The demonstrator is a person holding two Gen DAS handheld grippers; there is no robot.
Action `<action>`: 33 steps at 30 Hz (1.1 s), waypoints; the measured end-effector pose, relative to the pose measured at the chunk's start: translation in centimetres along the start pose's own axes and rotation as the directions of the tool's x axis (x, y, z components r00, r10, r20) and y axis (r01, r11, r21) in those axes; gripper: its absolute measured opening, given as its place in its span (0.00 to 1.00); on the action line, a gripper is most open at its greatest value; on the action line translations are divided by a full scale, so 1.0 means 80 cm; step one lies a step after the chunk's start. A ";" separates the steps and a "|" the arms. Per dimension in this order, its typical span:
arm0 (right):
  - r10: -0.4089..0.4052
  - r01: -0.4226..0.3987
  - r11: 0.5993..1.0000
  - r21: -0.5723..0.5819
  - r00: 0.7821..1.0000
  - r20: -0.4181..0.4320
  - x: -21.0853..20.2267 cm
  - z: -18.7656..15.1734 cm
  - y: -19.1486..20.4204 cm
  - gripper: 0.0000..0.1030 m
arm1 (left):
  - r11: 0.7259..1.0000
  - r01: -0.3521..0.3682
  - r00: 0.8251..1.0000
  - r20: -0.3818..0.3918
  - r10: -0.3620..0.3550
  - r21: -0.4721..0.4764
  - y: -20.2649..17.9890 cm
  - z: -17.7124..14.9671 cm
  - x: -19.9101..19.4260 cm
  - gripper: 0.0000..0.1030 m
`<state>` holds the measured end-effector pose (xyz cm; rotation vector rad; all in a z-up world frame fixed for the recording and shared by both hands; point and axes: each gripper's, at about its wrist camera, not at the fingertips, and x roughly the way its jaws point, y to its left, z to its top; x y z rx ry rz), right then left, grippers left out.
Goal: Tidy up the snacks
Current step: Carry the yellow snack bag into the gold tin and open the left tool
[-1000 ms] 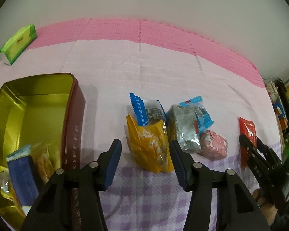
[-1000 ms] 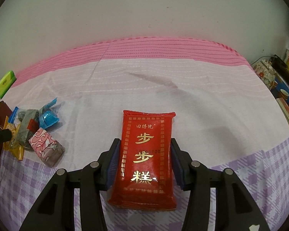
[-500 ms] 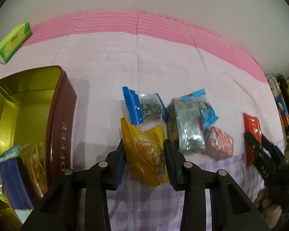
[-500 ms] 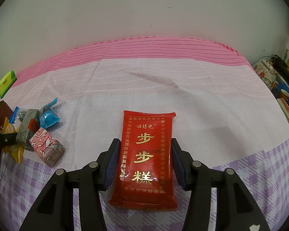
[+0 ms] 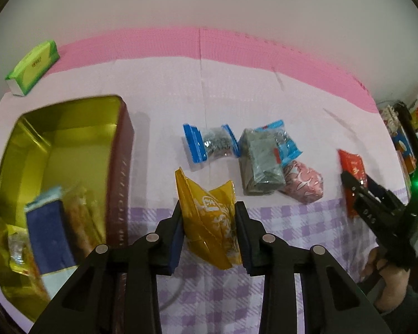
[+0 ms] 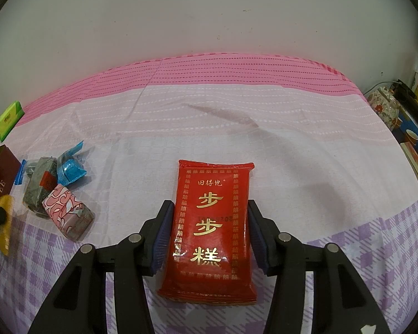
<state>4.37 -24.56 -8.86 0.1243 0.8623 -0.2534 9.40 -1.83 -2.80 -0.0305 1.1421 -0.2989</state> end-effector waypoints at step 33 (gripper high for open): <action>-0.002 0.002 1.000 0.000 1.000 0.000 -0.001 0.000 0.000 0.49 | 0.956 -0.276 0.959 0.040 0.281 -0.105 0.203 0.047 -0.011 0.34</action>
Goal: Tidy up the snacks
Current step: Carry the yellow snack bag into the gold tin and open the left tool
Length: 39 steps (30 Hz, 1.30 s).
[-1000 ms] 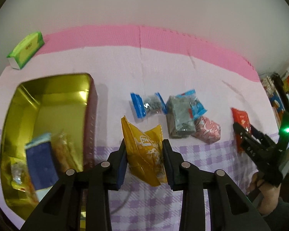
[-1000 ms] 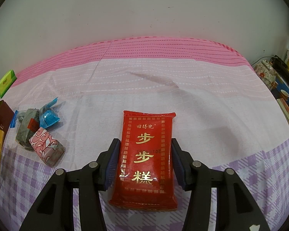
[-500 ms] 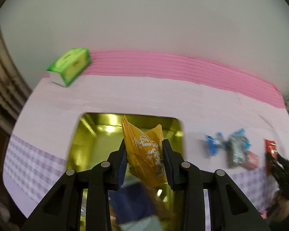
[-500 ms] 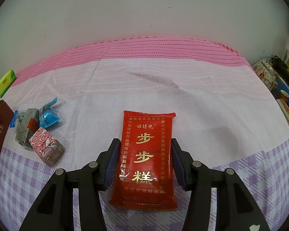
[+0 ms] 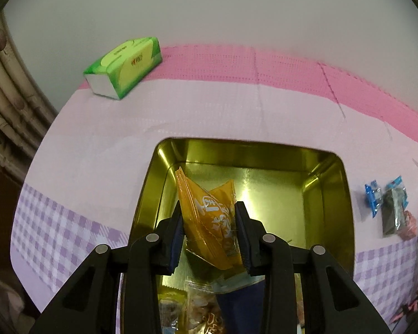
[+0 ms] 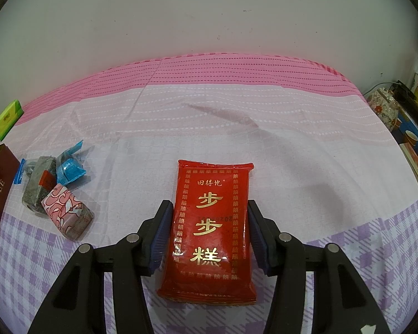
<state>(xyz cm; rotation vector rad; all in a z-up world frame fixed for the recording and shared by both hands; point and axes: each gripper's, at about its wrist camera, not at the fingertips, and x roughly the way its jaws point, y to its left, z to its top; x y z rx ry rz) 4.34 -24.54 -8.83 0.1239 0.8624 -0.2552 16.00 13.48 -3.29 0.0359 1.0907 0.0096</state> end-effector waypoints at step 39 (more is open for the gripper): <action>-0.003 0.003 1.000 -0.004 1.000 0.000 0.000 0.000 0.001 0.50 | 0.999 -0.035 0.999 0.011 0.035 0.019 0.006 -0.012 -0.024 0.39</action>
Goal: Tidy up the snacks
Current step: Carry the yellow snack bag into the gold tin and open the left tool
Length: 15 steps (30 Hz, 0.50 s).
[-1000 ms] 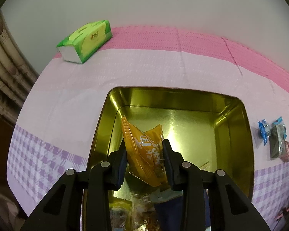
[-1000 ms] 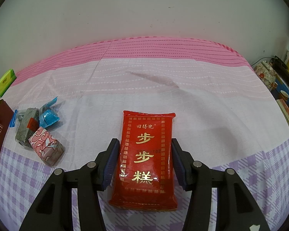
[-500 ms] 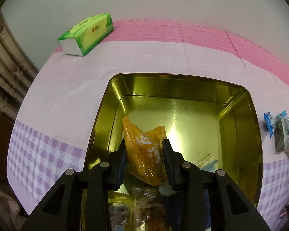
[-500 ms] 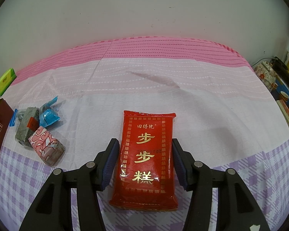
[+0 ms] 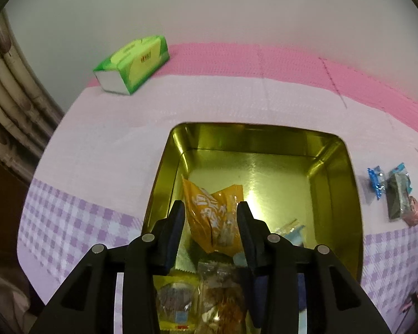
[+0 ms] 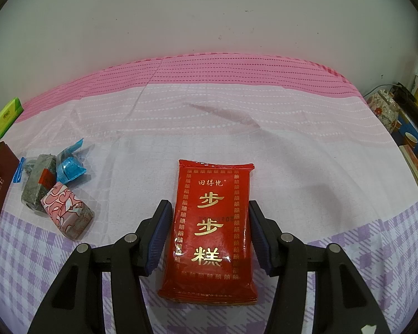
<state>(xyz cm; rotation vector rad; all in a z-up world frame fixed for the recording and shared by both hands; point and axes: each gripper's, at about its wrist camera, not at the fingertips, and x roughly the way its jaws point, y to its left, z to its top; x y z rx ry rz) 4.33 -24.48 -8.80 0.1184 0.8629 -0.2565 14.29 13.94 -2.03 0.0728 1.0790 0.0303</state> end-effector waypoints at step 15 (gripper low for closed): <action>0.000 0.000 1.000 0.000 1.000 -0.001 0.000 -0.001 -0.005 0.51 | 0.997 -0.070 0.992 0.105 0.073 -0.036 0.005 -0.045 -0.063 0.39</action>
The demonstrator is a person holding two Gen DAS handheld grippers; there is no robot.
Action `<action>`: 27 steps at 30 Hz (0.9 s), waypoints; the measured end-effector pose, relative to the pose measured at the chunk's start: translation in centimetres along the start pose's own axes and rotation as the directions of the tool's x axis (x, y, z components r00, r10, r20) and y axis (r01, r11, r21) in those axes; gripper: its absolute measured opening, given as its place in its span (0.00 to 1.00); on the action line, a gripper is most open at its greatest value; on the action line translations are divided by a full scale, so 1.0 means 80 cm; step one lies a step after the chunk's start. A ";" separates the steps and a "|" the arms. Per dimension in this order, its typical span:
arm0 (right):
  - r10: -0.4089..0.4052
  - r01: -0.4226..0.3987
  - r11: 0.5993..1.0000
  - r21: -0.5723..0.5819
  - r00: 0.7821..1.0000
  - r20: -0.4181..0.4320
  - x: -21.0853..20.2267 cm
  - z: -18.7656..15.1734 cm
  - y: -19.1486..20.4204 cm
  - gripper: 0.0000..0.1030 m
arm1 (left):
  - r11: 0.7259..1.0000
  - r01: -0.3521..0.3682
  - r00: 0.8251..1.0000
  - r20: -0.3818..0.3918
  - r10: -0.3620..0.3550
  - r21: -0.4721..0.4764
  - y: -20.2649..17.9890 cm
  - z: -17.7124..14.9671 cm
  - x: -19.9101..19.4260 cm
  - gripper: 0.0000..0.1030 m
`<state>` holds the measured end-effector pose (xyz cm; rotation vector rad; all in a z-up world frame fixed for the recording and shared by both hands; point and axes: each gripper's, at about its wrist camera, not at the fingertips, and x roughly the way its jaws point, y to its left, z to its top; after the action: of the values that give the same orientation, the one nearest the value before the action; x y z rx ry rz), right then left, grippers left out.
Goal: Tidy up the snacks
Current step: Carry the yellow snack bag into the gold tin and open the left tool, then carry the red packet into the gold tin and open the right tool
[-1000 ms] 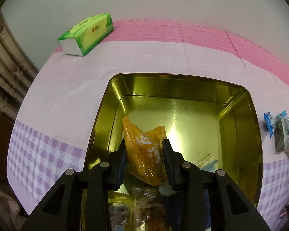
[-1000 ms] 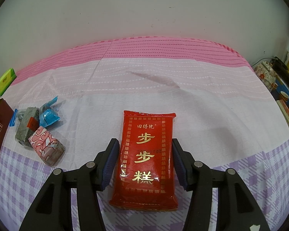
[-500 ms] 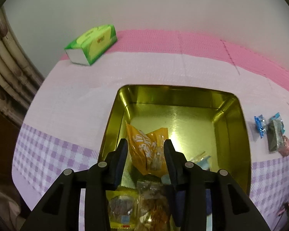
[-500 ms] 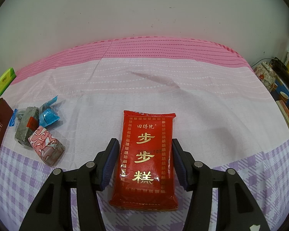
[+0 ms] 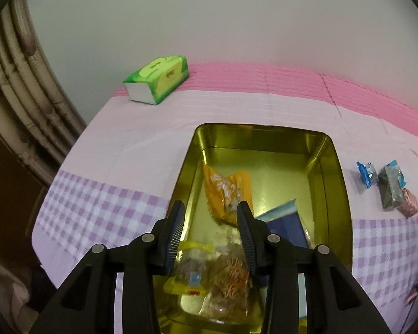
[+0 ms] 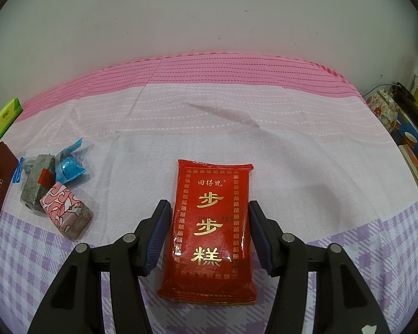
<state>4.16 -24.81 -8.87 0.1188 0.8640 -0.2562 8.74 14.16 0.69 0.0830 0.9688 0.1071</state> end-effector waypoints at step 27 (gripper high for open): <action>-0.045 0.046 0.999 0.006 0.985 -0.165 0.010 0.028 -0.014 0.40 | 0.983 -0.041 0.999 0.008 0.043 -0.179 0.078 -0.027 -0.023 0.51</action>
<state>5.99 -26.51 -8.00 0.1306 1.0309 -0.2964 5.59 20.15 1.75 -0.0616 0.9420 0.2321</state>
